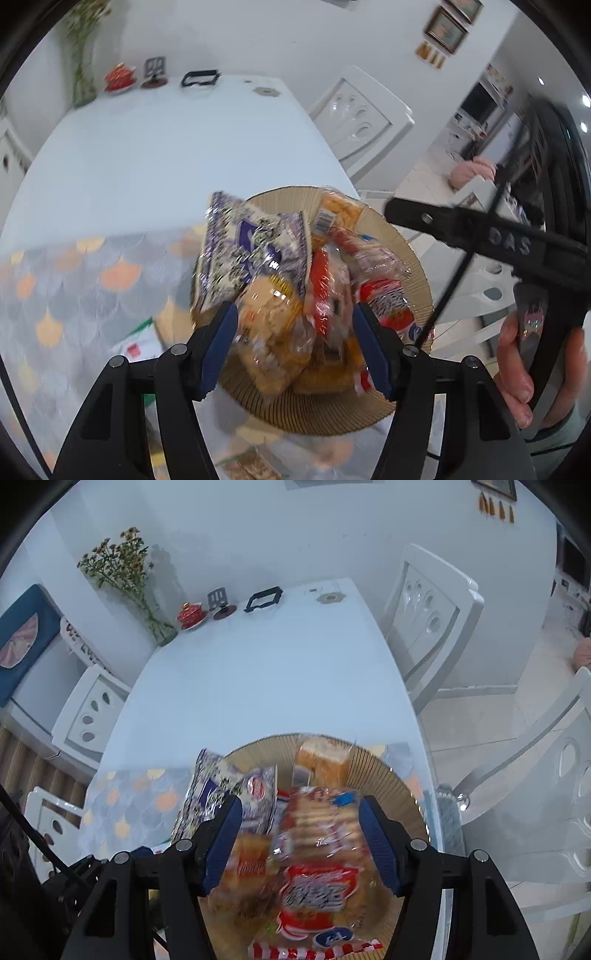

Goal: Organize snacks
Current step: 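Carry both packs over the amber plate and open both tools, then grasp the yellow peanut bag with the left tool while the right tool grasps the small wafer pack, then carry both packs to the amber plate and release them, then grasp the small brown biscuit pack with the left tool while the right tool grasps the white-green pastry pack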

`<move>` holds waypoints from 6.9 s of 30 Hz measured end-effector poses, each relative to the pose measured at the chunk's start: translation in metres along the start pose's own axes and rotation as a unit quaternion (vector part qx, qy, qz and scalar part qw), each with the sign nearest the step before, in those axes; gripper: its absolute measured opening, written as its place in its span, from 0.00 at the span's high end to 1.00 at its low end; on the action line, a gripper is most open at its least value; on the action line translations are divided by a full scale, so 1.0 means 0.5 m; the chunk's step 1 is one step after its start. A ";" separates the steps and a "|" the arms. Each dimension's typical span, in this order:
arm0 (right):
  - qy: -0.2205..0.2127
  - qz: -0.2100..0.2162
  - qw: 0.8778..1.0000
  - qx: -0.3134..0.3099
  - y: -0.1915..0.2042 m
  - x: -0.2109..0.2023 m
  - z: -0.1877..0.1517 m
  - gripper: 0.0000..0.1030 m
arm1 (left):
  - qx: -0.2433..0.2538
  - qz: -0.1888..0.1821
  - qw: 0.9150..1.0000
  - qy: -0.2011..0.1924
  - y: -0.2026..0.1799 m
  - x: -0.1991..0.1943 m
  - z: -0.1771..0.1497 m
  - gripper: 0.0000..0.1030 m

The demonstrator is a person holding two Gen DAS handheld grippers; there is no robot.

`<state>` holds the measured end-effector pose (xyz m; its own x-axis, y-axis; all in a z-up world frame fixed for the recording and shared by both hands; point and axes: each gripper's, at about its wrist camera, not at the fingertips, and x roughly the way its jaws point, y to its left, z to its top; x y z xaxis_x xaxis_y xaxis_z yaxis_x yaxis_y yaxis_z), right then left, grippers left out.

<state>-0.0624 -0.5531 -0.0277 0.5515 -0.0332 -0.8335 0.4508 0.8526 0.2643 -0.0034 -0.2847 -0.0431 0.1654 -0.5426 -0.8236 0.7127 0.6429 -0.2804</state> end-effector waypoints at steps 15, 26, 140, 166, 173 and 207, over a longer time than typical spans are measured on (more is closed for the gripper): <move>0.015 0.072 0.992 -0.101 0.182 -0.060 -0.118 0.38 | -0.096 0.066 0.993 -0.022 0.161 -0.166 -0.122 0.39; 0.070 0.110 0.985 -0.115 0.301 -0.031 -0.236 0.38 | -0.123 0.089 0.988 -0.001 0.269 -0.209 -0.210 0.39; -0.019 -0.015 0.998 -0.050 0.122 -0.027 -0.096 0.36 | -0.045 -0.033 0.998 0.032 0.101 -0.038 -0.064 0.38; 0.046 0.080 0.989 -0.114 0.393 0.001 -0.232 0.36 | -0.175 0.058 0.983 -0.006 0.365 -0.210 -0.244 0.38; 0.107 0.069 0.989 -0.070 0.447 0.098 -0.297 0.36 | -0.180 0.062 0.981 0.036 0.385 -0.141 -0.297 0.38; 0.134 0.032 0.990 -0.022 0.476 0.337 -0.266 0.36 | -0.080 0.148 0.982 0.086 0.480 -0.050 -0.322 0.62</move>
<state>0.0444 -0.2867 -0.1697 0.3692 0.1568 -0.9160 0.3862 0.8707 0.3047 0.0538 -0.0301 -0.1690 0.2215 -0.2294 -0.9478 0.5330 0.8424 -0.0793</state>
